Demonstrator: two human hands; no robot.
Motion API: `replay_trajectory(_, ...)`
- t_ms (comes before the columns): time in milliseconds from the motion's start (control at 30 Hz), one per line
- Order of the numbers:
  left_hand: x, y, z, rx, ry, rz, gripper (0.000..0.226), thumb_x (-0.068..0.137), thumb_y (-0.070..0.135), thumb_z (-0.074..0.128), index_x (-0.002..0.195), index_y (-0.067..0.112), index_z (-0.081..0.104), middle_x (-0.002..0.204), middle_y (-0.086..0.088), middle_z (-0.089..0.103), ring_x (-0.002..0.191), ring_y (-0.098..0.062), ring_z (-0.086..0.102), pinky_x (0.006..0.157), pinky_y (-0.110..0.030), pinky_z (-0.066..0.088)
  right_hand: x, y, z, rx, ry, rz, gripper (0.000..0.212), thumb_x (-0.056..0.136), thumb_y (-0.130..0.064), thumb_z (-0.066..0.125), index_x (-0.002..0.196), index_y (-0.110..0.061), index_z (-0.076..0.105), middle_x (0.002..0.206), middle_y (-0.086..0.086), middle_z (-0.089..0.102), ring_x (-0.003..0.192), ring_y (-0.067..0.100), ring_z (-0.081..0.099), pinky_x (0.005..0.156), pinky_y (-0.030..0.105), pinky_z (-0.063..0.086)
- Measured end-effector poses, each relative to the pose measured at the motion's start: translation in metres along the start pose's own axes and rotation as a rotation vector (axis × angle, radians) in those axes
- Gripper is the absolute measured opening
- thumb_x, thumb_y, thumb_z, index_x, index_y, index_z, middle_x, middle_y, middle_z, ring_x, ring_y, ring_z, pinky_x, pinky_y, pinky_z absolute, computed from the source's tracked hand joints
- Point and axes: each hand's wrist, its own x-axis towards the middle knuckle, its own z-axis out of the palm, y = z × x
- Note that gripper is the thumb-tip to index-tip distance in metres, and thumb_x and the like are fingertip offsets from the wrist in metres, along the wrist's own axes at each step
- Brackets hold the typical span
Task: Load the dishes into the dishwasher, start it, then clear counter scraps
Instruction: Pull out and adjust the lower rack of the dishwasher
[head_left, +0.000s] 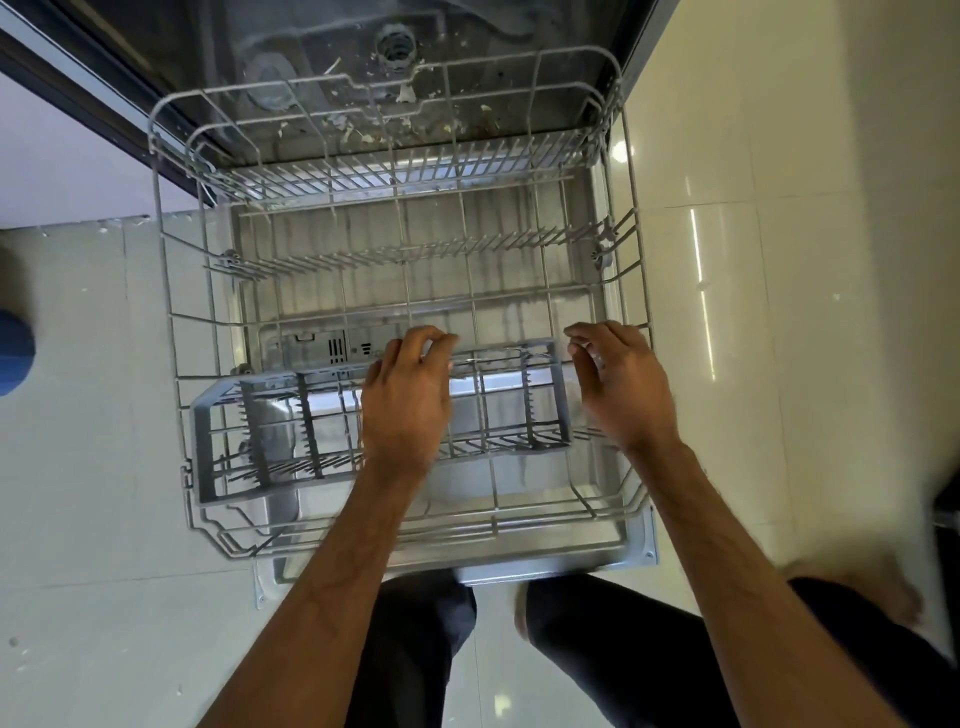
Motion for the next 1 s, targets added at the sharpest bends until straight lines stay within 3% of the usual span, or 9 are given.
replay_trajectory(233,-0.032,0.011,-0.076,0.013,-0.052,-0.021,0.04,0.083,0.003,0.072,0.122,0.012,0.067,0.124,-0.005,0.066,0.104,-0.029,0.067,0.081,-0.045,0.058,-0.022,-0.072,-0.06,-0.063,-0.059,-0.028,0.024,0.093,-0.004,0.061,0.116,-0.01,0.067,0.11,0.009,0.068,0.104,0.027,0.058,0.079,0.042,0.055)
replay_trajectory(467,-0.016,0.041,-0.23,-0.004,-0.04,-0.035,0.045,0.085,0.005,0.068,0.129,0.011,0.061,0.131,-0.007,0.063,0.114,-0.029,0.063,0.09,-0.048,0.055,-0.004,-0.213,-0.162,-0.086,0.004,-0.137,0.025,0.094,-0.004,0.059,0.119,-0.004,0.067,0.116,0.012,0.067,0.111,0.031,0.057,0.089,0.04,0.053)
replay_trajectory(567,-0.015,0.058,-0.31,-0.025,-0.045,-0.058,0.049,0.093,0.008,0.058,0.141,0.012,0.051,0.143,-0.006,0.053,0.129,-0.027,0.052,0.105,-0.045,0.046,-0.001,-0.278,-0.206,-0.105,0.005,-0.196,0.027,0.098,-0.007,0.053,0.123,-0.004,0.064,0.122,0.012,0.065,0.115,0.028,0.055,0.097,0.039,0.05)
replay_trajectory(667,-0.024,0.069,-0.391,0.001,0.01,-0.068,0.052,0.093,0.011,0.06,0.143,0.011,0.049,0.145,-0.008,0.052,0.132,-0.026,0.05,0.107,-0.044,0.044,-0.004,-0.344,-0.251,-0.099,0.044,-0.29,0.026,0.098,-0.01,0.054,0.122,-0.005,0.065,0.12,0.011,0.065,0.114,0.026,0.056,0.098,0.036,0.049)
replay_trajectory(800,-0.047,0.069,-0.503,0.0,0.139,-0.092,0.046,0.084,0.012,0.069,0.129,0.009,0.061,0.124,-0.007,0.067,0.11,-0.027,0.065,0.084,-0.041,0.055,-0.008,-0.438,-0.306,-0.07,0.086,-0.43,0.024,0.096,-0.013,0.06,0.119,-0.009,0.066,0.116,0.006,0.067,0.111,0.021,0.057,0.095,0.036,0.051)
replay_trajectory(1000,-0.075,0.033,-0.64,0.075,0.271,-0.19,0.045,0.101,0.028,0.044,0.146,0.023,0.041,0.141,0.003,0.052,0.125,-0.021,0.051,0.096,-0.036,0.044,-0.011,-0.567,-0.35,0.022,0.116,-0.584,0.018,0.092,-0.013,0.063,0.109,-0.013,0.07,0.107,0.005,0.069,0.1,0.024,0.062,0.092,0.025,0.04)
